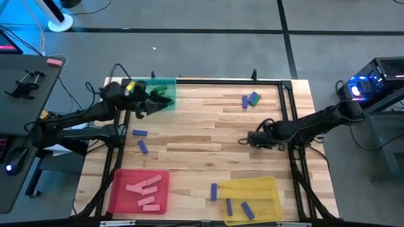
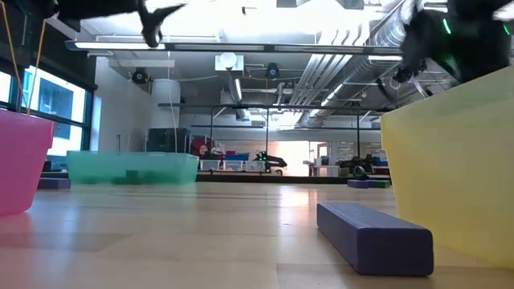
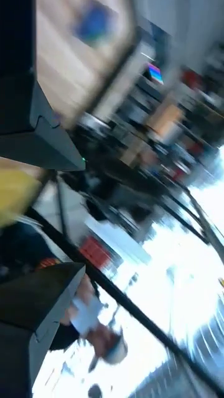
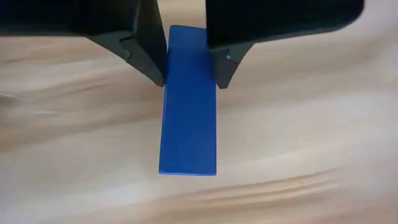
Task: Sort blocks
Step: Put the blue block into the yellow bin
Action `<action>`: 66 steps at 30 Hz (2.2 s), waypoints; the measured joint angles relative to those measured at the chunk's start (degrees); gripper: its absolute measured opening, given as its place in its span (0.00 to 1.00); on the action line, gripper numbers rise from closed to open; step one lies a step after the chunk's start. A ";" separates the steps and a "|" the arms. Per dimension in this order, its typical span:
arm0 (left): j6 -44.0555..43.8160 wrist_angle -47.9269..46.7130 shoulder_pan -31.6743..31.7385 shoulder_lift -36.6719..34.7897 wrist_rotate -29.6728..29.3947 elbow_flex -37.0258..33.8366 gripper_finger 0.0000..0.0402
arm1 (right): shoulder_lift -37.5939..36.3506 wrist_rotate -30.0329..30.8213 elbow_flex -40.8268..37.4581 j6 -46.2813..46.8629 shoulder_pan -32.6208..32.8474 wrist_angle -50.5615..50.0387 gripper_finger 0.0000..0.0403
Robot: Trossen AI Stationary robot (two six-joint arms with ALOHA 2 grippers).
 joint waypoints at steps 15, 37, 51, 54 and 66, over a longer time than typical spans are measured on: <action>3.38 12.33 -0.05 2.59 -1.14 0.11 0.60 | 9.36 6.87 41.56 -27.70 19.63 7.71 0.08; -9.83 16.01 -3.04 4.44 -6.54 0.07 0.60 | 35.57 -9.04 45.10 -8.26 37.59 6.68 0.14; -8.32 15.93 -5.34 4.44 -6.55 0.07 0.60 | 34.87 -17.08 46.28 -14.93 37.14 8.03 0.59; -8.17 15.93 -5.32 4.44 -6.49 0.07 0.60 | 31.74 -10.87 48.33 -14.66 38.48 5.91 0.60; -6.65 15.98 0.24 8.61 -6.63 0.07 0.60 | 16.83 17.56 48.61 -26.64 4.52 -26.93 0.55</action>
